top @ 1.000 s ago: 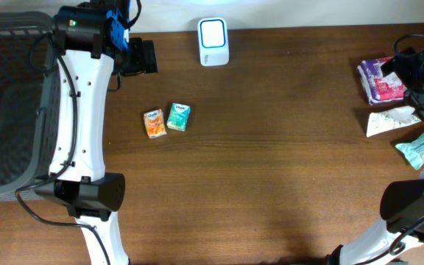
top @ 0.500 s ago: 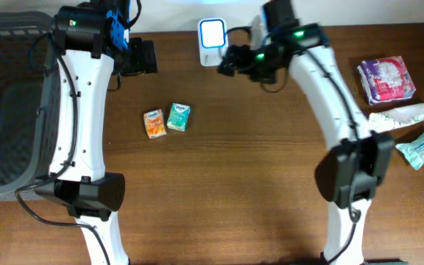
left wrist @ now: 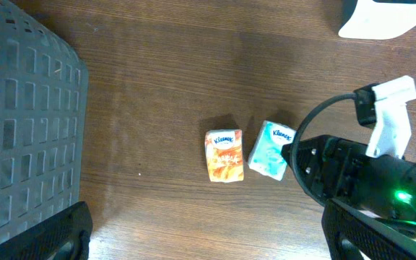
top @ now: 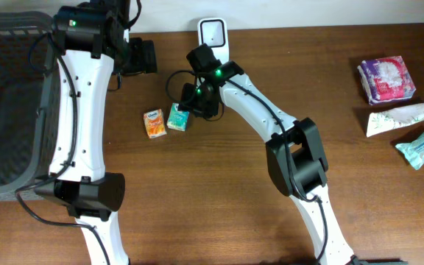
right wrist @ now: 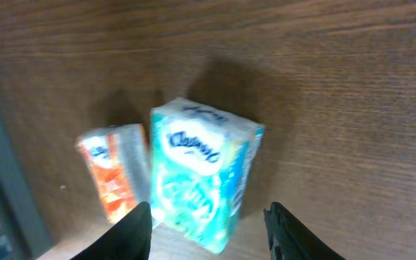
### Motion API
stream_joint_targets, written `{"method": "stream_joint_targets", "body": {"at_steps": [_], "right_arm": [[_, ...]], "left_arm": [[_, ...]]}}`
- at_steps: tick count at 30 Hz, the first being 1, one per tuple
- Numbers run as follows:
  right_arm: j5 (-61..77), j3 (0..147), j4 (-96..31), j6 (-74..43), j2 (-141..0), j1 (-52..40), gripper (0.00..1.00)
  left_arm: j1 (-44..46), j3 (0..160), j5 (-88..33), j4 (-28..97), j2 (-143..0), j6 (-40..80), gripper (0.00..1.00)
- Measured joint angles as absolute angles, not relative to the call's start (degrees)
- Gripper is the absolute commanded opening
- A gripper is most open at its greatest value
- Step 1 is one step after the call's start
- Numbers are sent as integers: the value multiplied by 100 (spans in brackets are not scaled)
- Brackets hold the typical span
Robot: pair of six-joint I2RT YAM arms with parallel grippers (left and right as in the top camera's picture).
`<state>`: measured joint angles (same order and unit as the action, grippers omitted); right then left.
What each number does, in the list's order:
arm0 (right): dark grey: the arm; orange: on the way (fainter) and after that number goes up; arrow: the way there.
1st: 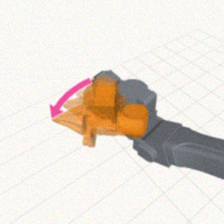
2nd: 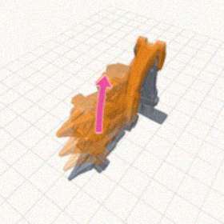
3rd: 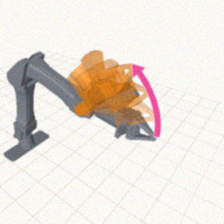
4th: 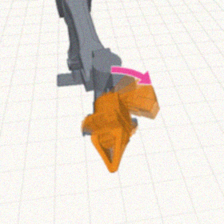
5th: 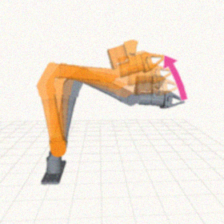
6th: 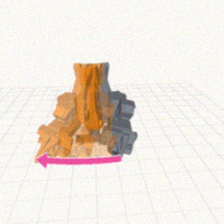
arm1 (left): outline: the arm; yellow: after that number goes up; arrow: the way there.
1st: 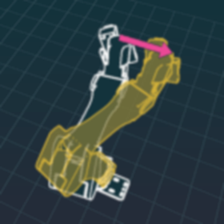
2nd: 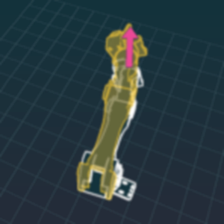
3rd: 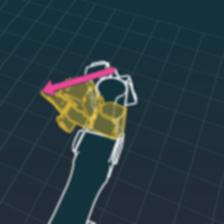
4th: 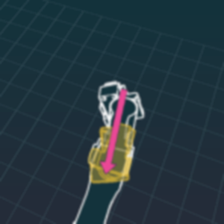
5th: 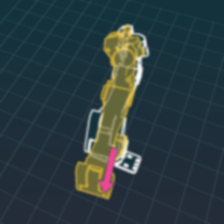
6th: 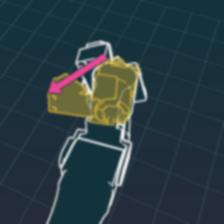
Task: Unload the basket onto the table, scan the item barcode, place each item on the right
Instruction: 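Reach the right gripper to the teal tissue pack and grasp it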
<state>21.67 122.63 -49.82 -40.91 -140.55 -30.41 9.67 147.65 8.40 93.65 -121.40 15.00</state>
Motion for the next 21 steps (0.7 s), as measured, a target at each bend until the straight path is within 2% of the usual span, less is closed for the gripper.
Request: {"method": "stream_joint_targets", "body": {"at_steps": [8, 9, 11, 12, 13, 18, 21], "right_arm": [[2080, 12263, -4919, -4139, -14188, -3092, 49], [2084, 12263, -4921, -4143, -14254, -3096, 45], [2095, 12263, -4923, -4158, -14368, -3098, 25], [2110, 12263, -4930, -4139, -14398, -3103, 11], [2119, 12263, -4963, -4095, -14403, -3107, 4], [2147, 12359, -5747, -3848, -14352, -3013, 4], [1188, 12344, -6969, -3691, -14086, -2724, 4]], "left_arm": [[967, 14765, 840, 9365, -12140, 1500, 99], [967, 14765, 840, 9365, -12140, 1500, 99], [967, 14765, 838, 9365, -12140, 1500, 99], [967, 14765, 840, 9365, -12140, 1500, 99], [967, 14765, 840, 9365, -12140, 1500, 99], [967, 14765, 840, 9365, -12140, 1500, 99], [967, 14765, 840, 9369, -12140, 1500, 99]]}}
